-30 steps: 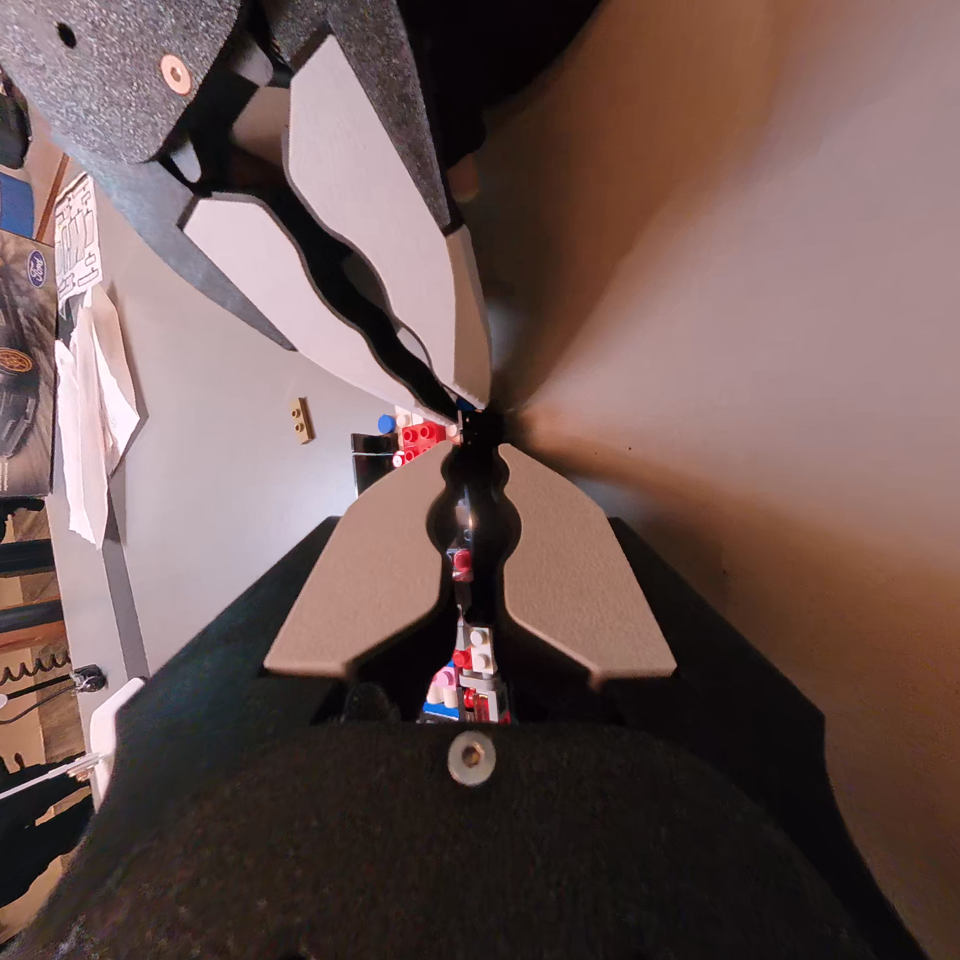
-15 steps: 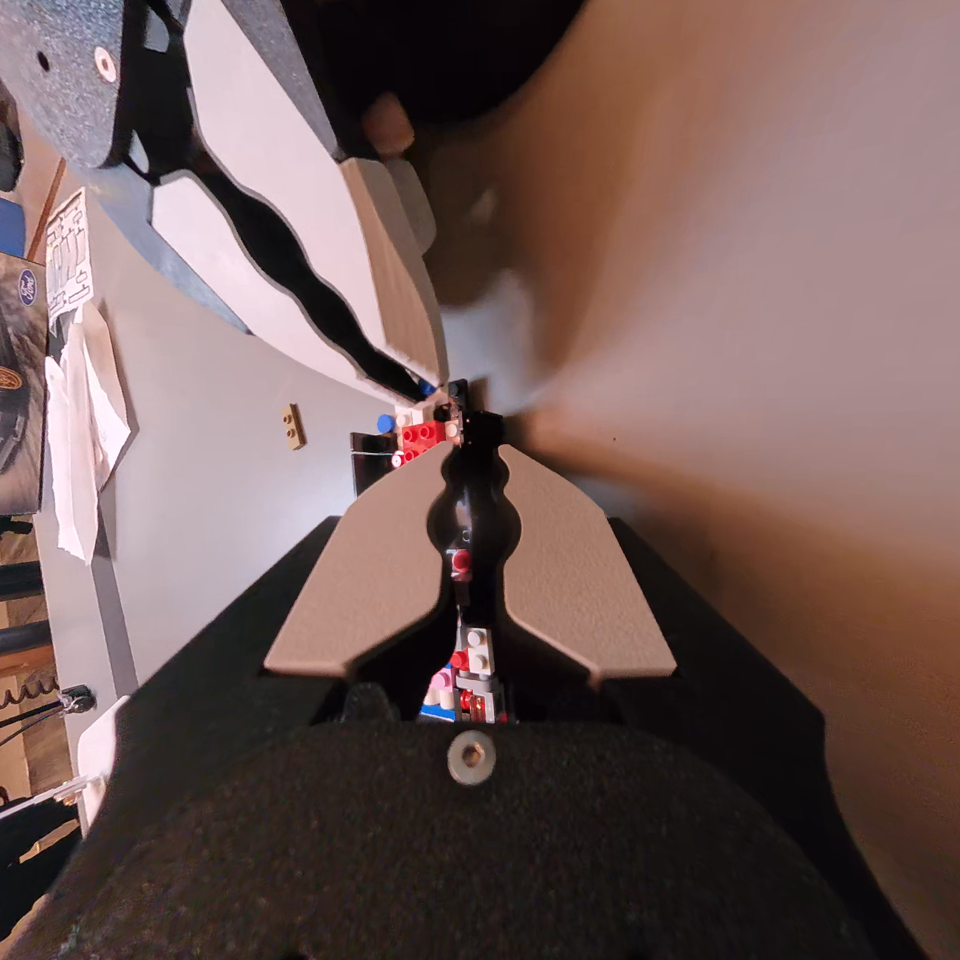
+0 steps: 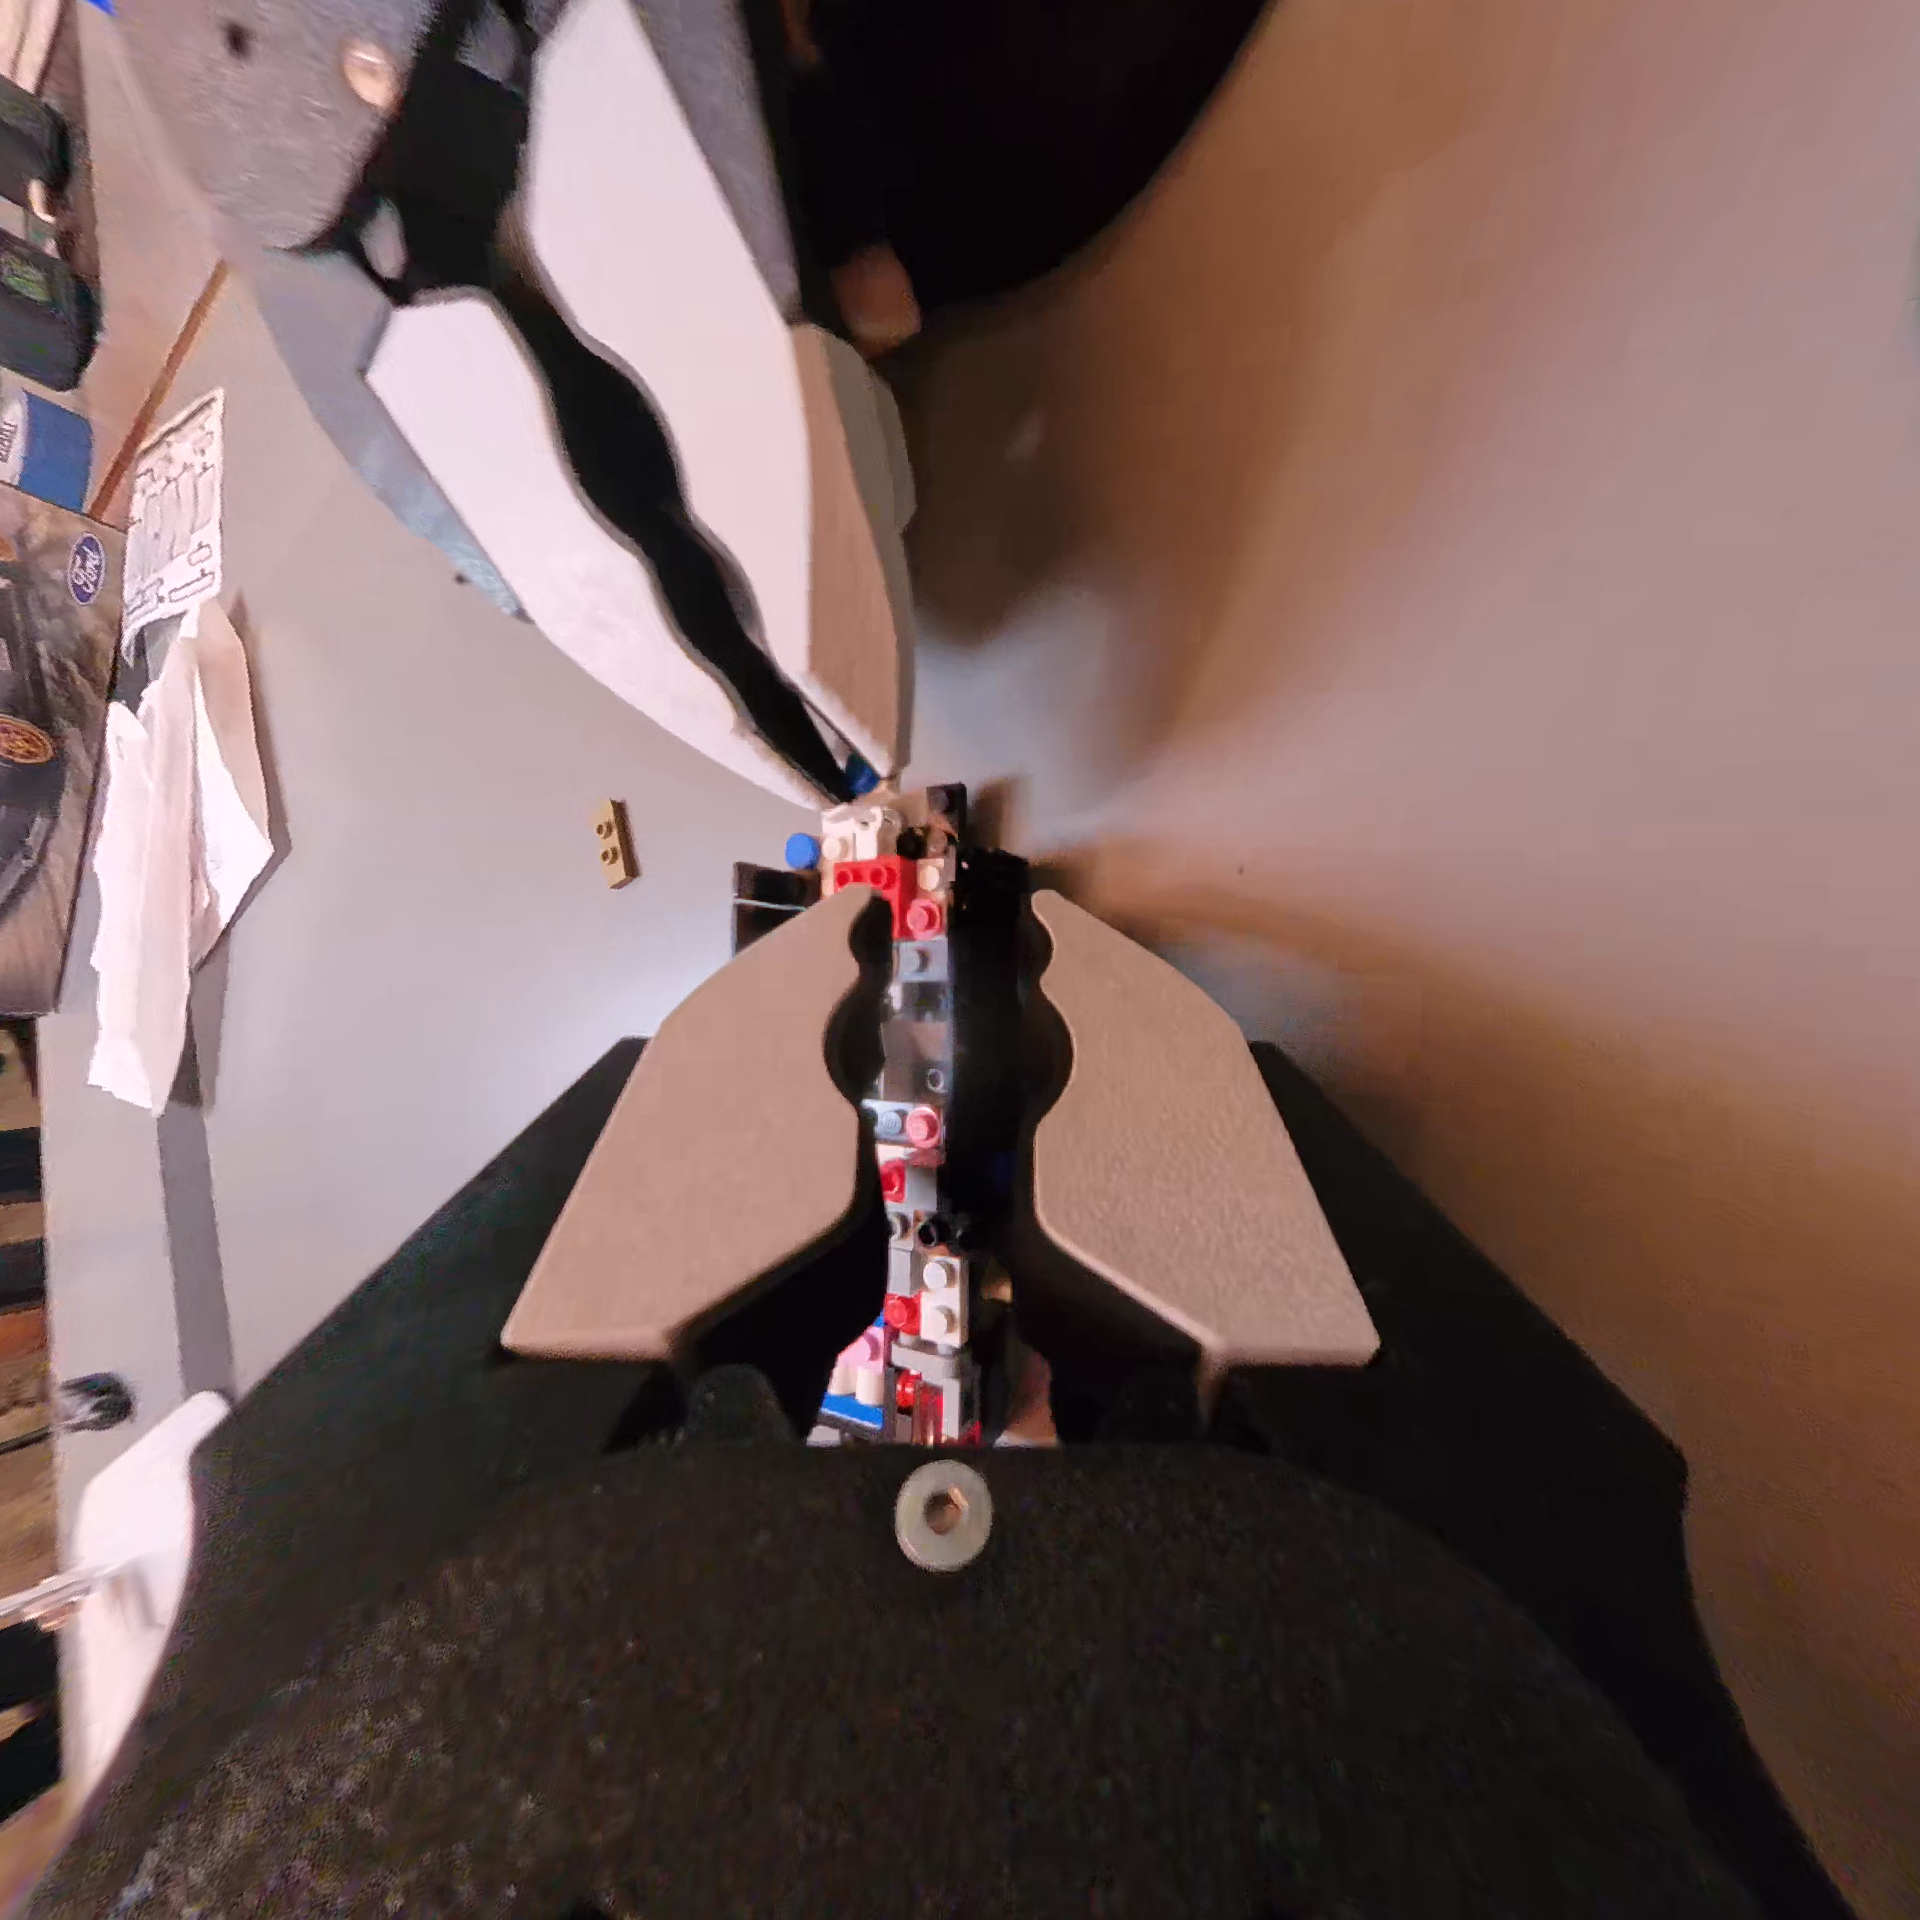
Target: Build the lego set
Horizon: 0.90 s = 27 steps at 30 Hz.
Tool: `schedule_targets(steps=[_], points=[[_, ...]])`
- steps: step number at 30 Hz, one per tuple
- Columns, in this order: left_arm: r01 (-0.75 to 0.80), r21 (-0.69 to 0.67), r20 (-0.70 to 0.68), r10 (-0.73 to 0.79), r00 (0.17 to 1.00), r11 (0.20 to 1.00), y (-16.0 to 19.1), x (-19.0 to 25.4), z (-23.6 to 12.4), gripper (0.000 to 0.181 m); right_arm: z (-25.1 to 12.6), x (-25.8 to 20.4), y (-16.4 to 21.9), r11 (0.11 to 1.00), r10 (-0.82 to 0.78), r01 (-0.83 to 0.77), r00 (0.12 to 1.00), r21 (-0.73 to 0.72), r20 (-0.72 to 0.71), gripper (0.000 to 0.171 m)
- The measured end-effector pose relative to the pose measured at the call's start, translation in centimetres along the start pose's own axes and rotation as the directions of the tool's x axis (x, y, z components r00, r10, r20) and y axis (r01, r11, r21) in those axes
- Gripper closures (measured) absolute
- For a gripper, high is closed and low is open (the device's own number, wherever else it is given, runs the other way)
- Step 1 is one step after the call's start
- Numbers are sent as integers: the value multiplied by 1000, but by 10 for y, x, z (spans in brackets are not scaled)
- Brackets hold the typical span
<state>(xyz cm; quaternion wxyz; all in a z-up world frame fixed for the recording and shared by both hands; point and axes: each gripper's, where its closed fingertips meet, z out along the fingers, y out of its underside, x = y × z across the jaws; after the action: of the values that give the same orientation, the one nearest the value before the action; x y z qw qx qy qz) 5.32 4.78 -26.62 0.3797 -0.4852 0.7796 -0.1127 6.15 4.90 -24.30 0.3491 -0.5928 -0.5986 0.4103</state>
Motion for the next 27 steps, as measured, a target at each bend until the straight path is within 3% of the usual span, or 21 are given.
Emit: schedule_targets(steps=[5,8,12,18,27], points=[[202,183,-5,-204,979,962,-24,-12,-10,151,-3,-4,-22,991,-47,49,999,125,-19,165],[301,328,-13,-314,949,895,-44,-25,-20,148,-17,-8,-51,950,19,-30,999,311,38,165],[393,484,-42,-428,903,782,-64,-43,-40,162,-33,-13,-77,867,104,-170,981,468,164,165],[433,500,-56,-471,881,750,-66,-48,-45,176,-37,-14,-84,827,150,-259,957,499,249,165],[448,445,-63,-472,879,775,-57,-43,-44,179,-42,-7,-72,883,126,-181,980,434,153,171]])
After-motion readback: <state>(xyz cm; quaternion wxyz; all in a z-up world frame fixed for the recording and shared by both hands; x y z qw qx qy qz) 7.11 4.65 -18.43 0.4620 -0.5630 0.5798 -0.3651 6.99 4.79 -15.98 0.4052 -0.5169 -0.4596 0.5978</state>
